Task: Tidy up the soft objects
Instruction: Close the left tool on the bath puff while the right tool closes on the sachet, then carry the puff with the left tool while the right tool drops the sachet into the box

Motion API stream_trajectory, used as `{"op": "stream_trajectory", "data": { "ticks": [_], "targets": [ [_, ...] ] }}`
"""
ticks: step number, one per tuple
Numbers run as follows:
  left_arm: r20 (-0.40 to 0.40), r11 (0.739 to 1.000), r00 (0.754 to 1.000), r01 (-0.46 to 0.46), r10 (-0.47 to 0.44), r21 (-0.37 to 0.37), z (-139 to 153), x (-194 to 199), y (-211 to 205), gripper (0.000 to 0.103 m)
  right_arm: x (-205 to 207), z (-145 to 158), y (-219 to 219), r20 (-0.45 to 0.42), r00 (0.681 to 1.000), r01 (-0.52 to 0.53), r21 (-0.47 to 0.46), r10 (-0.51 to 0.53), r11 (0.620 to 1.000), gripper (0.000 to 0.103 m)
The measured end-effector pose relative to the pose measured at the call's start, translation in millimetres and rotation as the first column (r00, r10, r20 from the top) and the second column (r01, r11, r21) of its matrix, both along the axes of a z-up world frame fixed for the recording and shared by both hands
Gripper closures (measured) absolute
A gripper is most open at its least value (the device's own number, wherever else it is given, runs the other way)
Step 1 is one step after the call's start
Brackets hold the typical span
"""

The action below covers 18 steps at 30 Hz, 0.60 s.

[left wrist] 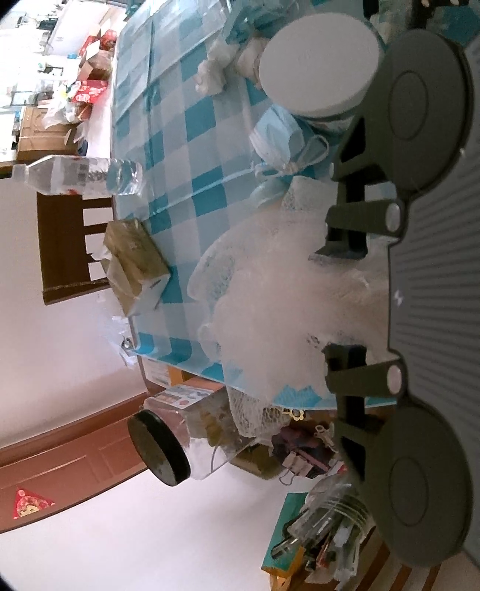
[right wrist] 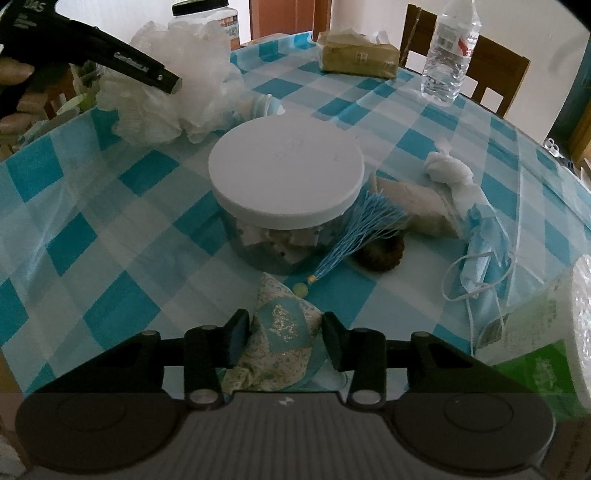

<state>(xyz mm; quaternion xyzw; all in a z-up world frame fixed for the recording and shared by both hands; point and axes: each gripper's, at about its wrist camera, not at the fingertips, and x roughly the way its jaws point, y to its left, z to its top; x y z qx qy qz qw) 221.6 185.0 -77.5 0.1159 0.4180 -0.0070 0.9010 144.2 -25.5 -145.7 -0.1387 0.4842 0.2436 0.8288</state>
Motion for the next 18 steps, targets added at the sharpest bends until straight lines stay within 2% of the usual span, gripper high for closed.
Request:
{"op": "stream_trajectory", "data": {
  "ticks": [18],
  "targets": [
    [-0.019,0.997,0.998,0.053,-0.054,-0.049,31,-29,-1,0.074,-6,14,-8,0.013,1.0,0.004,0.002,-0.004,1.0,0.055]
  ]
}}
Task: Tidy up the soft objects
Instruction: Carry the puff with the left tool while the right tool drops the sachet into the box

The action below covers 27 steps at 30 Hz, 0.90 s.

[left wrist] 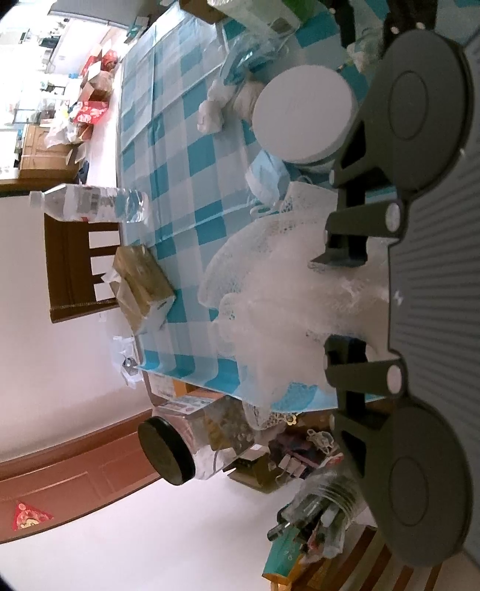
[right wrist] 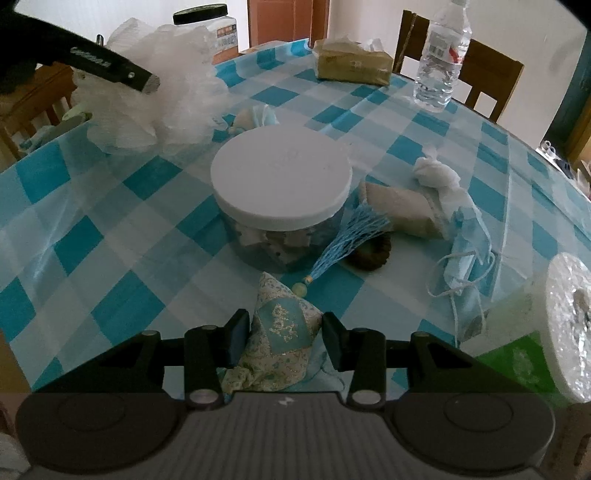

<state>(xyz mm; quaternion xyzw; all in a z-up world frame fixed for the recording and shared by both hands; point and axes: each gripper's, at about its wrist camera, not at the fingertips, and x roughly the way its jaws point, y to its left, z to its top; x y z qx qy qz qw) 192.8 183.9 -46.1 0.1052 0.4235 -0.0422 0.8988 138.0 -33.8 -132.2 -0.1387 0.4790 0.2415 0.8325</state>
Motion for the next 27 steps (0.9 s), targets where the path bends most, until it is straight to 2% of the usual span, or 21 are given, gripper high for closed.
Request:
{"op": "stream_trajectory", "data": {
  "ticks": [17,27],
  "targets": [
    [-0.031,0.992,0.992,0.125,-0.126,-0.031,27,-48,-18,0.075,-23,30,-15,-0.008,1.0,-0.013,0.031,0.014,0.999,0.055],
    [-0.067,0.966,0.965,0.25,-0.254,-0.061,34,-80,-44,0.075,-43,50,-23,0.006,1.0,-0.009,0.028,0.009,1.0,0.055]
  ]
}}
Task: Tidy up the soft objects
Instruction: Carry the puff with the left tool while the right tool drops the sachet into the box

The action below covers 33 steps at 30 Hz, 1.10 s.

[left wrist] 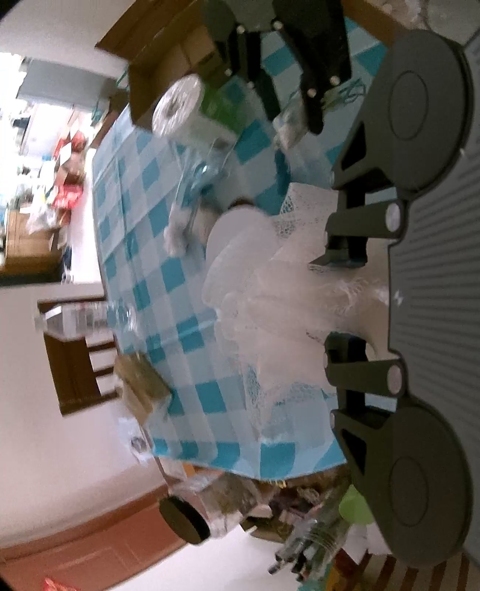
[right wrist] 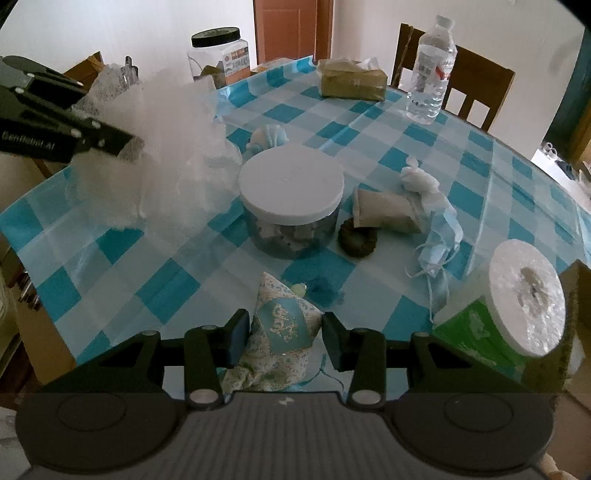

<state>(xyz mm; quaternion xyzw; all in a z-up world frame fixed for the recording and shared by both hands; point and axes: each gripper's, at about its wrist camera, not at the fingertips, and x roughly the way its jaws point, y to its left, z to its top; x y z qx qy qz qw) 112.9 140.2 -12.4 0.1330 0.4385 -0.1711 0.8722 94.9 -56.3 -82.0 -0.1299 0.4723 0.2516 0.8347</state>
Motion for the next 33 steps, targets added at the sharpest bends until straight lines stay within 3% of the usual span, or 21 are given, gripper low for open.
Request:
{"op": "stream_trajectory", "data": {
  "ticks": [15,33],
  "targets": [
    [-0.004,0.983,0.983,0.182,-0.182,-0.013,23,-37,-83,0.075,-34,27,-62,0.073,0.995,0.063,0.026,-0.065,0.998,0.055],
    [0.056,0.952,0.954,0.298,-0.295,-0.065,54,-47,-265,0.075,-57,63,-253,0.181,0.97,0.166,0.001,-0.163,0.986,0.054]
  ]
}}
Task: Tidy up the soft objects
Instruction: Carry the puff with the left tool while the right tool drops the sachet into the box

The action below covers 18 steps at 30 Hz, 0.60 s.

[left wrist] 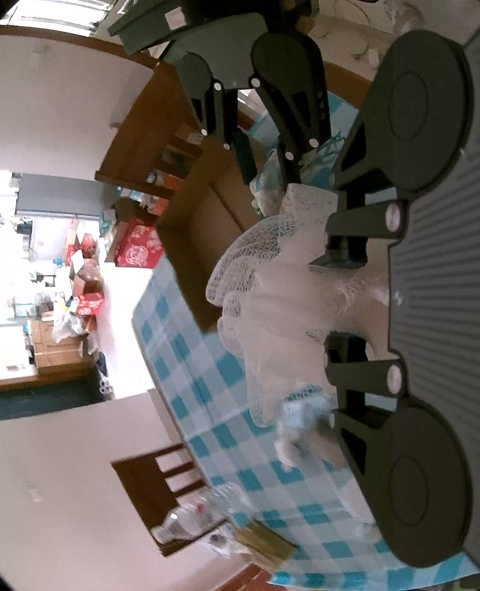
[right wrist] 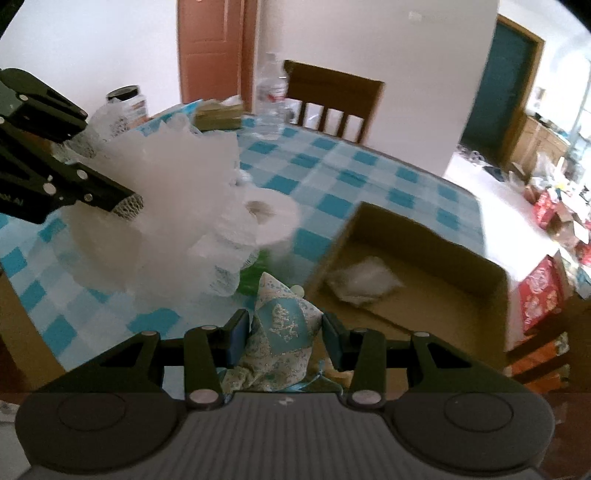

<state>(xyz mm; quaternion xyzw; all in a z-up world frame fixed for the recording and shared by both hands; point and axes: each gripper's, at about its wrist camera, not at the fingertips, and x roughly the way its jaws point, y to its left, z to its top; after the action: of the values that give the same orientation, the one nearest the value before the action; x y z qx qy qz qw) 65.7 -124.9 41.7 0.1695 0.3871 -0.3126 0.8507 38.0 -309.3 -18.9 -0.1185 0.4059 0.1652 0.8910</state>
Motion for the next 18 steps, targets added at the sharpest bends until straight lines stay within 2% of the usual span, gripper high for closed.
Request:
{"op": "stream_trajectory", "data": {
  "ticks": [5,10,13,15,18],
  "targets": [
    [0.03,1.0,1.0,0.009,-0.009,-0.014,6,9,-34,0.075,11,-3,-37,0.009,0.999,0.042,0.007,-0.042,0.999,0.054],
    [0.067,1.0,0.998,0.006,-0.005,-0.016,12,23,-58,0.075,28,-9,-50,0.026,0.999,0.039,0.016,-0.039,0.999,0.054],
    [0.093,1.0,0.996,0.002,-0.001,-0.013,14,34,-70,0.075,38,-15,-51,0.042,0.999,0.033,0.032,-0.034,0.999,0.036],
    [0.104,1.0,0.995,-0.003,0.004,-0.01,14,43,-78,0.075,42,-19,-51,0.06,0.997,0.042,0.032,-0.044,0.999,0.015],
    [0.105,1.0,0.994,-0.005,0.006,-0.011,11,55,-89,0.075,44,-24,-52,0.061,0.997,0.048,0.033,-0.05,0.998,0.007]
  ]
}}
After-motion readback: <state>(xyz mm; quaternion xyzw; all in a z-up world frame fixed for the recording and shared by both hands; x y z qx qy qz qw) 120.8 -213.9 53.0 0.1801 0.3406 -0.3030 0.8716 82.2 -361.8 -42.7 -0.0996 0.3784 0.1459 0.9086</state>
